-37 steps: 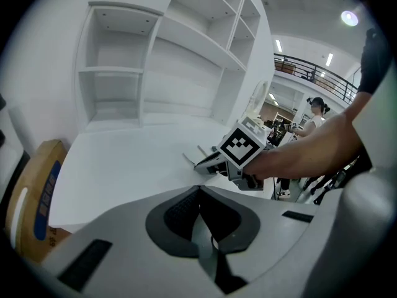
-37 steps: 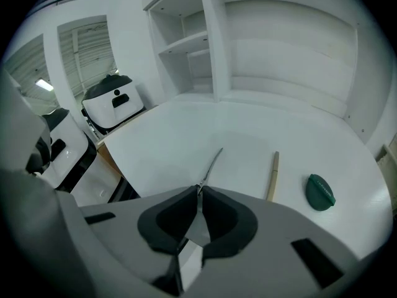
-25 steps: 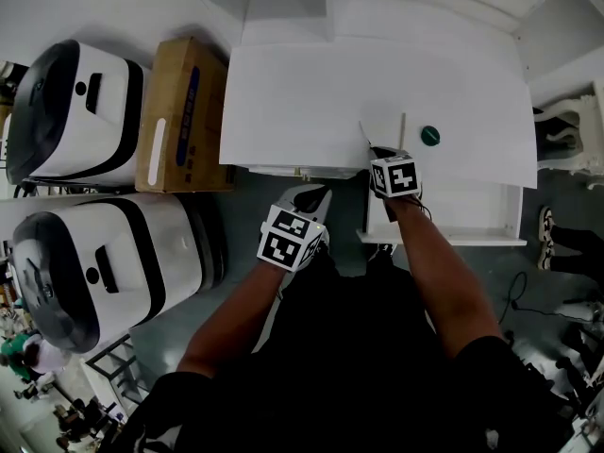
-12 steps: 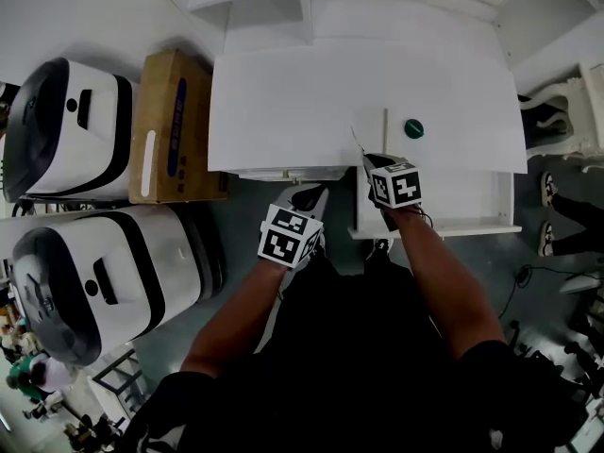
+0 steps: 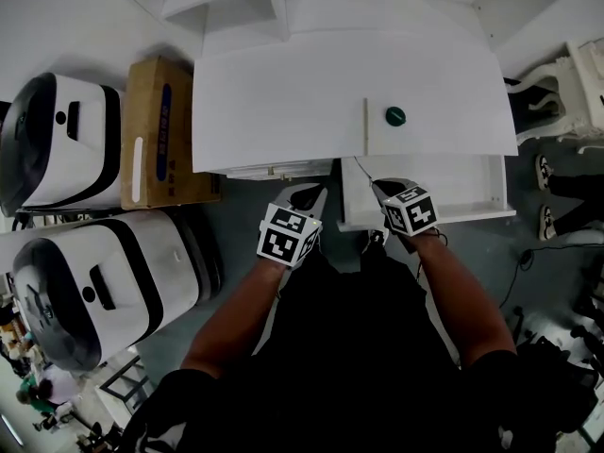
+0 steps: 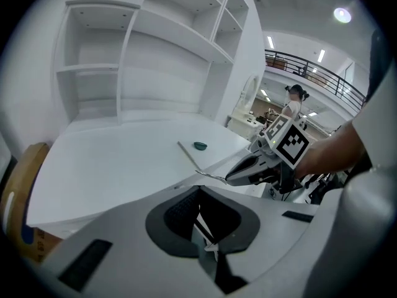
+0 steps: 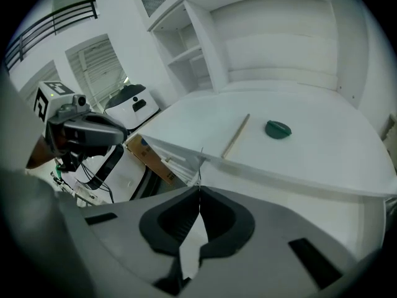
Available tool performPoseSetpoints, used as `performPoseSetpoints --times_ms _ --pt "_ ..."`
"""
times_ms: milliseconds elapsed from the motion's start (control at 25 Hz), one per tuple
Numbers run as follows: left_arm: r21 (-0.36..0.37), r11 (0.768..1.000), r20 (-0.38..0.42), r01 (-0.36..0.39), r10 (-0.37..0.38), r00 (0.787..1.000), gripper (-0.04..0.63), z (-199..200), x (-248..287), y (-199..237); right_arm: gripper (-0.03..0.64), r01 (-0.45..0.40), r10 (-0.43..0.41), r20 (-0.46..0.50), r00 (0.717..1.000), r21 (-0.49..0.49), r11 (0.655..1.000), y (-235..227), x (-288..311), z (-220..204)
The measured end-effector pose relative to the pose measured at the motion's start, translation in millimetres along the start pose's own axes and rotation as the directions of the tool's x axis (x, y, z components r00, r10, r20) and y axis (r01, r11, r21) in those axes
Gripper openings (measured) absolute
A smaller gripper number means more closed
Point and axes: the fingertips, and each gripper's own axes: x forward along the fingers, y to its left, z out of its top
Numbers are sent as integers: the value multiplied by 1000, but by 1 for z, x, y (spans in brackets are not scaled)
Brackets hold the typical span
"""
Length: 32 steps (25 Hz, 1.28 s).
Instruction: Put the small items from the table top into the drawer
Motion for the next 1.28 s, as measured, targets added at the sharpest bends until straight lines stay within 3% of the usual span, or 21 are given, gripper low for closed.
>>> performPoseSetpoints --times_ms 160,280,600,1120,1280 --pt "-2 1000 -16 3 -3 1000 9 -5 3 -9 28 15 -17 -76 997 -28 1000 -17 2 -34" --pt "2 1000 -25 0 1 1000 9 -8 4 -13 28 31 -47 -139 989 -116 993 -32 16 -49" --pt "-15 1000 -31 -24 24 999 9 -9 -4 -16 28 -43 -77 -303 950 -369 929 -51 65 -72" --pt "-66 995 -34 -81 79 996 9 -15 -19 -7 29 -146 -71 -432 899 -450 881 -50 102 -97" --pt "-71 994 -36 -82 79 996 9 -16 -19 -7 31 -147 -73 -442 894 -445 884 -51 106 -98"
